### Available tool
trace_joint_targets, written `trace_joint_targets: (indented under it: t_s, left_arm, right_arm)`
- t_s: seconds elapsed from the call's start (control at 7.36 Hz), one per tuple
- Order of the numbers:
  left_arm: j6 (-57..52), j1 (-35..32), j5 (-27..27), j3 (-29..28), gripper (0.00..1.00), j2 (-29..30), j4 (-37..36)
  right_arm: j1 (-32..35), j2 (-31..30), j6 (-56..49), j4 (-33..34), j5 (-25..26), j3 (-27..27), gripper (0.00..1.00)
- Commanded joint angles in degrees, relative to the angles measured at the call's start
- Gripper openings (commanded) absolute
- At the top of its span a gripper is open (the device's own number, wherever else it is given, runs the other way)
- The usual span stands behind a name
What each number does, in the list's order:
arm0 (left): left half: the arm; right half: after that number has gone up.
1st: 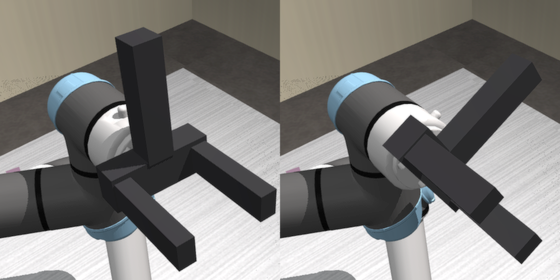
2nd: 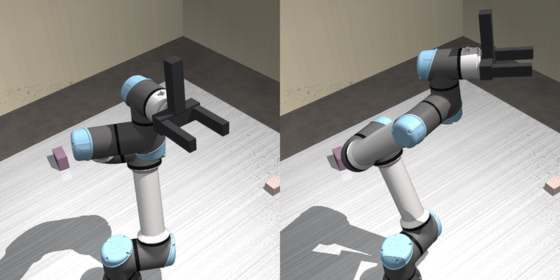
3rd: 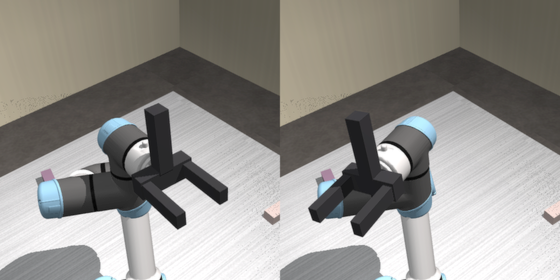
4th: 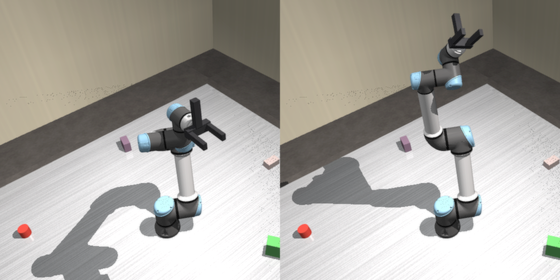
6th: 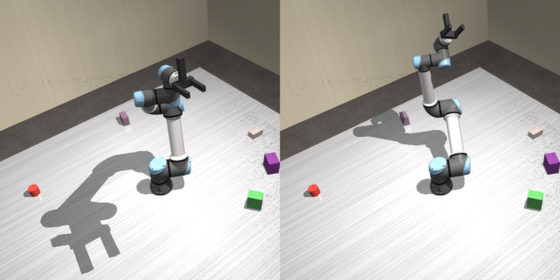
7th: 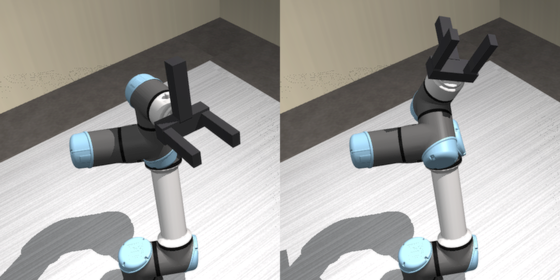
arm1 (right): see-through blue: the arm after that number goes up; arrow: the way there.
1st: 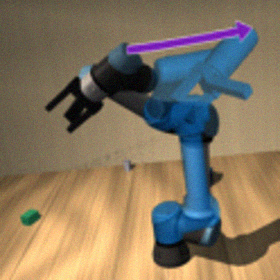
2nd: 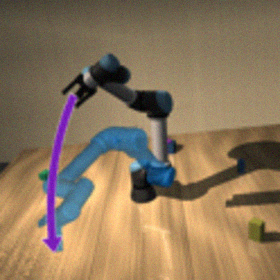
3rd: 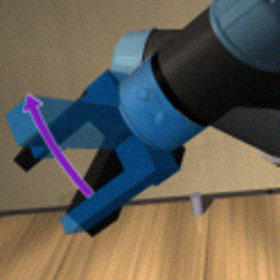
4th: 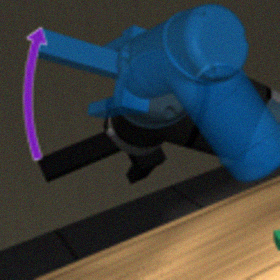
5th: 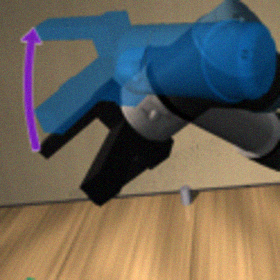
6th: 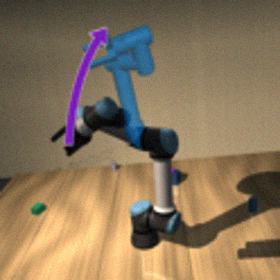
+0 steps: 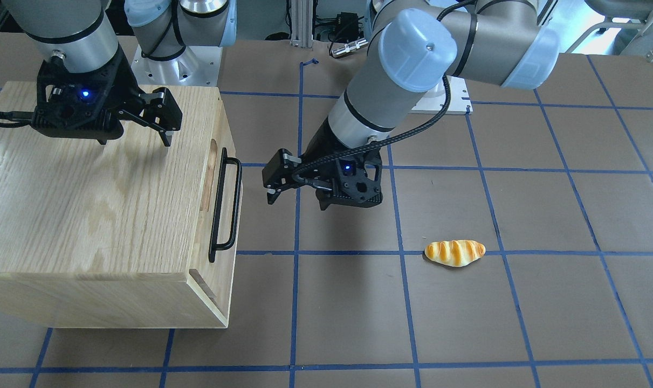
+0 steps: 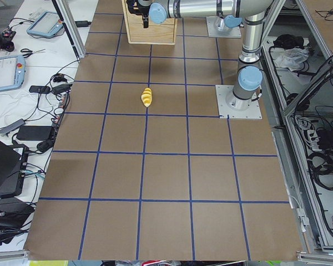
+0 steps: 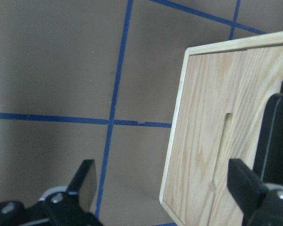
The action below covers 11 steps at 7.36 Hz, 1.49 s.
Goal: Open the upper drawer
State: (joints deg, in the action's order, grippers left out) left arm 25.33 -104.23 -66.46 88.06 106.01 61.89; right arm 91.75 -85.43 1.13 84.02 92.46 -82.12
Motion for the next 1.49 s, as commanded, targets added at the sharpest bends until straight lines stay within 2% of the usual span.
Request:
trace_joint_targets:
  t_s: [0.0,1.36]
  left_arm:
    - [2.5,-2.8,1.8,0.1,1.00,3.3,-6.1]
    - [0.2,-4.4,0.2,0.8,1.00,5.4,-7.0]
  right_arm:
    - [0.0,0.0,0.0,0.0,0.0,0.0,1.00]
    - [0.0,0.0,-0.1,0.0,0.0,0.0,1.00]
